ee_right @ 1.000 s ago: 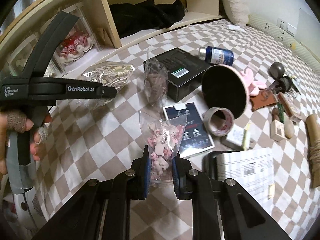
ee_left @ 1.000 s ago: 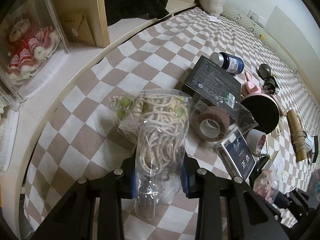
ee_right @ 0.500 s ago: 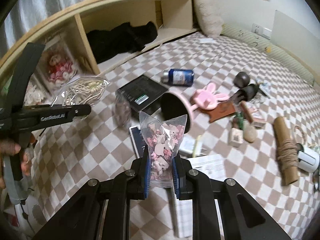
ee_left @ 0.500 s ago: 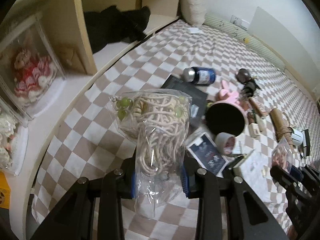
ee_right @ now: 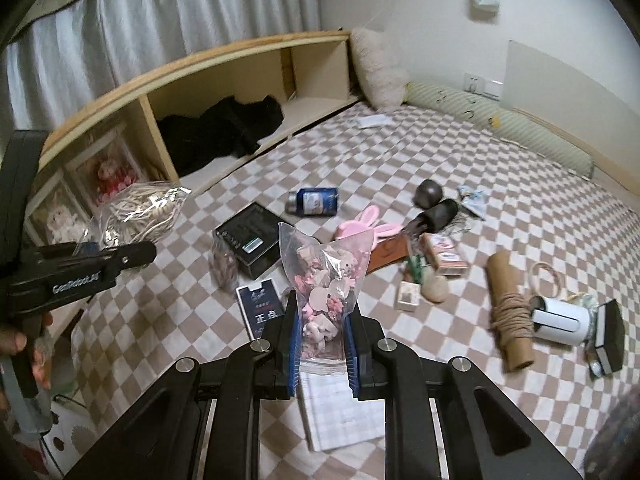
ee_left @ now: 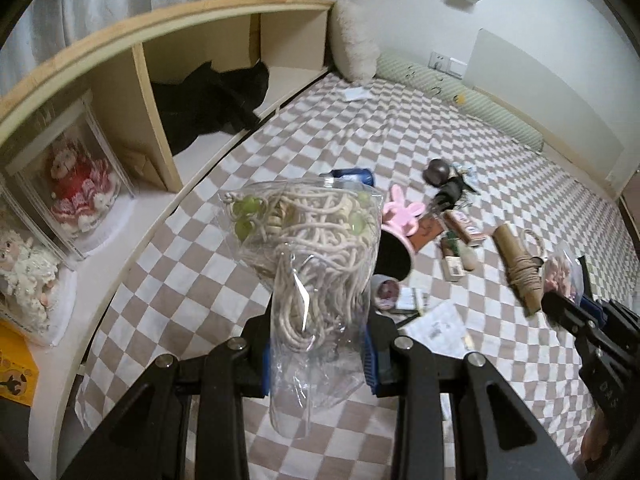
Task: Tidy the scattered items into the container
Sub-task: 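Lift the cord bag with the left gripper while the right gripper lifts the candy bag, then carry the cord bag in the left gripper while the right gripper carries the candy bag to the box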
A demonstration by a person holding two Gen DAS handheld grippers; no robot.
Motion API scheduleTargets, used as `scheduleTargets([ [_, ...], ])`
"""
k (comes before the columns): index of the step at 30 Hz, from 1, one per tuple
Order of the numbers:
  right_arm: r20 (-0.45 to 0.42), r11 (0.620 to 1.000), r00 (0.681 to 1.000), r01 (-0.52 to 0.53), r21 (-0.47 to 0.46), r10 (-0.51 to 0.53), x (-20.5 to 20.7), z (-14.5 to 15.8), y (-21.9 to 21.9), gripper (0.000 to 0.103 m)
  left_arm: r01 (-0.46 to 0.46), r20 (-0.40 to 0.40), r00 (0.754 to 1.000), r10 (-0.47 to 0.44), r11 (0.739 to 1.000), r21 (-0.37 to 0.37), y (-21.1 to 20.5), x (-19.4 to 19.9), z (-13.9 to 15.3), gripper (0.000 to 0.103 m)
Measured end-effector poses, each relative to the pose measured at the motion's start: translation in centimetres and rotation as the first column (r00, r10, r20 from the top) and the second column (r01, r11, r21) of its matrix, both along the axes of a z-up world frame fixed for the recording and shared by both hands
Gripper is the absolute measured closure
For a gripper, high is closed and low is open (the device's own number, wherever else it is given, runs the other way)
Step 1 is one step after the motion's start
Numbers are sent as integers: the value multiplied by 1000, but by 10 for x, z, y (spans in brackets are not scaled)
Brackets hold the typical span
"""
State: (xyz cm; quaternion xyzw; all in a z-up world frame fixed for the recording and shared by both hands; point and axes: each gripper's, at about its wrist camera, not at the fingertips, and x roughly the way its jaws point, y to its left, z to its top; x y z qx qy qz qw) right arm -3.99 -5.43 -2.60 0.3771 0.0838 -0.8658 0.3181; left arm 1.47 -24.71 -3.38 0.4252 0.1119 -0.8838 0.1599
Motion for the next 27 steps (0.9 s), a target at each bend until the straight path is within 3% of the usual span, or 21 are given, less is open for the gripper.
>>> scheduleTargets([
  [13, -48, 994, 993, 102, -34, -104, 6, 37, 79, 84, 93, -104, 990, -98, 994, -51, 86, 11, 53, 70],
  [27, -103, 979, 973, 202, -34, -205, 18, 61, 160, 84, 195, -158, 966, -204, 978, -71, 161, 4, 77, 70],
])
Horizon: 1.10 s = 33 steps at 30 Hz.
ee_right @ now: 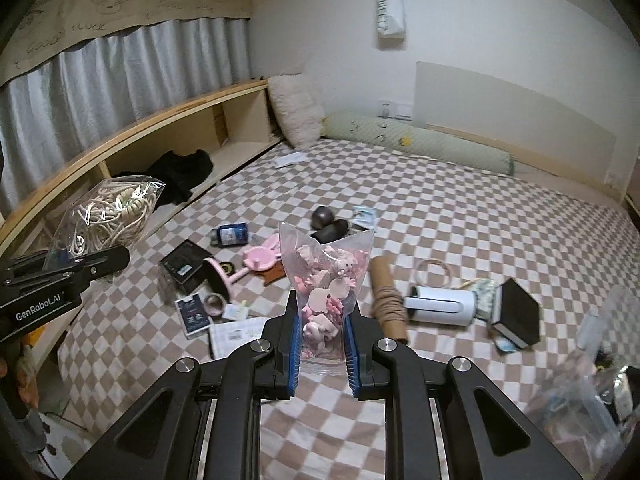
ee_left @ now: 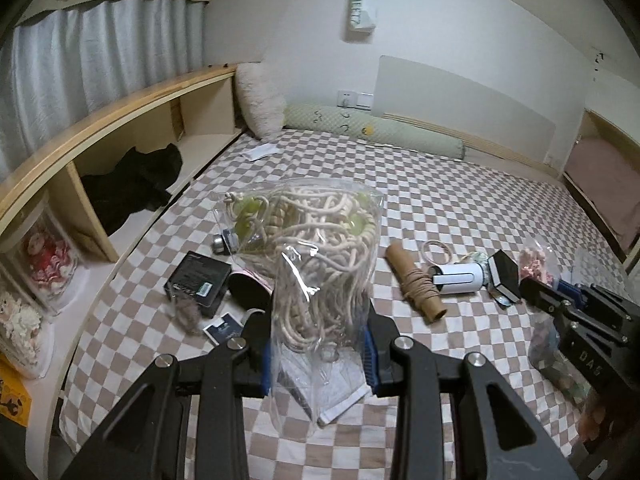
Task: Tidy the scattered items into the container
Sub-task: 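Carry the cord bag in the left gripper while the right gripper carries the candy bag to the box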
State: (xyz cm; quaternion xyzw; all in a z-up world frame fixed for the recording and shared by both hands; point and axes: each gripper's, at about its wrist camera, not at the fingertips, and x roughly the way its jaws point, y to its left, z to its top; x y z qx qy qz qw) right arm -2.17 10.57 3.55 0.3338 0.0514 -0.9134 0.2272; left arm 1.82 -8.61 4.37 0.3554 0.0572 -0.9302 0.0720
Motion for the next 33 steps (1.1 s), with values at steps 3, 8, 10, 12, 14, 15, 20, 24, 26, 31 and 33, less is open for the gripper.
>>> scheduleTargets([
  [3, -6, 1000, 1000, 22, -2, -22, 0, 2, 16, 84, 16, -6, 1000, -16, 1000, -7, 12, -4, 1, 70],
  [8, -16, 998, 998, 68, 10, -68, -1, -1, 41, 84, 49, -19, 999, -50, 999, -6, 28, -13, 1, 70],
  [10, -18, 996, 996, 92, 16, -91, -2, -3, 49, 84, 64, -23, 998, -64, 998, -11, 36, -16, 0, 70],
  [12, -21, 993, 993, 117, 12, -116, -4, -7, 59, 84, 80, -22, 997, -81, 996, -24, 44, -20, -3, 70],
  [14, -25, 990, 990, 137, 16, -137, -5, -10, 69, 84, 98, -20, 995, -98, 995, -27, 51, -25, -7, 70],
  [15, -27, 989, 989, 146, 21, -145, -5, -10, 73, 84, 105, -19, 994, -106, 994, -27, 55, -26, -9, 70],
  [20, -39, 981, 981, 193, 8, -193, -3, -8, 97, 84, 142, -26, 989, -143, 990, -23, 72, -35, -17, 70],
  [24, -50, 972, 971, 235, -7, -235, -2, -6, 120, 84, 179, -46, 982, -181, 983, -46, 93, -43, -13, 69],
  [26, -59, 965, 963, 262, 4, -261, -2, -7, 131, 84, 199, -50, 978, -202, 979, -53, 103, -46, -12, 69],
  [31, -61, 948, 946, 318, 5, -317, -2, -10, 159, 84, 246, -59, 967, -249, 968, -52, 126, -52, -11, 69],
  [33, -57, 943, 941, 334, 0, -333, -2, -10, 169, 84, 259, -65, 963, -262, 965, -46, 134, -53, -10, 69],
])
